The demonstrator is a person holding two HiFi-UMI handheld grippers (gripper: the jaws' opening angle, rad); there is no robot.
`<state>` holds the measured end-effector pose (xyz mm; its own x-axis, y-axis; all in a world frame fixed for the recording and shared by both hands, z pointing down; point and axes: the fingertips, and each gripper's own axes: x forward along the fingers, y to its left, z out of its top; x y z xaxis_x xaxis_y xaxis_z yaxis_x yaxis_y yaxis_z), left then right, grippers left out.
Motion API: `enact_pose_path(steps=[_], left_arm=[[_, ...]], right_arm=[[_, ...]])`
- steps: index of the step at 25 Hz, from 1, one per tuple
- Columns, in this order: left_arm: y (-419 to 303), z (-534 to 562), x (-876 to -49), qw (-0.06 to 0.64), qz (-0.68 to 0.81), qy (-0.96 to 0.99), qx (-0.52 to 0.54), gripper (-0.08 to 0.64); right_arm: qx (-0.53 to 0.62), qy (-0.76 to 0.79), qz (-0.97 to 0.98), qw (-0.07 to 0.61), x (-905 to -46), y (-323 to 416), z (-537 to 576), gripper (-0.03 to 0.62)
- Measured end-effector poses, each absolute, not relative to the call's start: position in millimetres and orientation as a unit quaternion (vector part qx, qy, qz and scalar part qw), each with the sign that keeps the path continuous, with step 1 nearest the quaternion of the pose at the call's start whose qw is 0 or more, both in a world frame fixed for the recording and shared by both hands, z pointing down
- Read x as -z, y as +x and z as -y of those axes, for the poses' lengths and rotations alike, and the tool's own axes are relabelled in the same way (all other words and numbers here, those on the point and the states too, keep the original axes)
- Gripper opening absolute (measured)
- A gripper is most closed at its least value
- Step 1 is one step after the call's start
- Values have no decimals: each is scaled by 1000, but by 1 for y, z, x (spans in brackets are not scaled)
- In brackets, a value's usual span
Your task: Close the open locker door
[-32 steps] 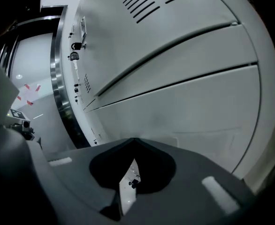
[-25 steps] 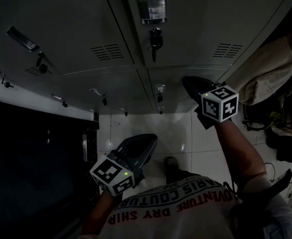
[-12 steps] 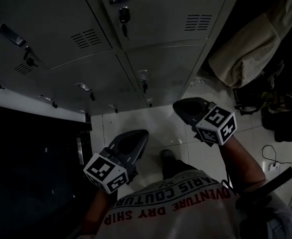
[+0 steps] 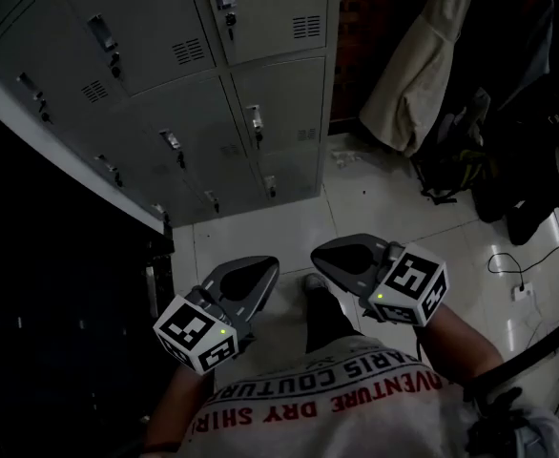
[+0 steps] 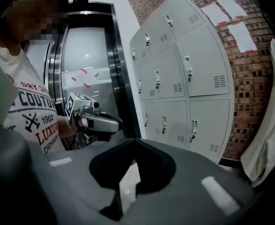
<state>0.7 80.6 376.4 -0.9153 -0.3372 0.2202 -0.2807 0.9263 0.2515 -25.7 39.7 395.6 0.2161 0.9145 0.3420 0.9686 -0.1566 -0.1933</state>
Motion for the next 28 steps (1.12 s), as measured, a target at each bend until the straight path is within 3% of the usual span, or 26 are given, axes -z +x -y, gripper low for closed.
enact_pose_path(steps=[5, 10, 28], left_arm=[[93, -24, -348, 125, 972, 169, 104, 5], [141, 10, -321, 110, 975, 171, 92, 5], [173, 54, -308, 106, 974, 185, 78, 5]], right_arm=[[47, -753, 627, 195, -371, 70, 18, -3], [34, -760, 626, 171, -340, 121, 53, -3], [35, -755, 636, 153, -325, 151, 89, -3]])
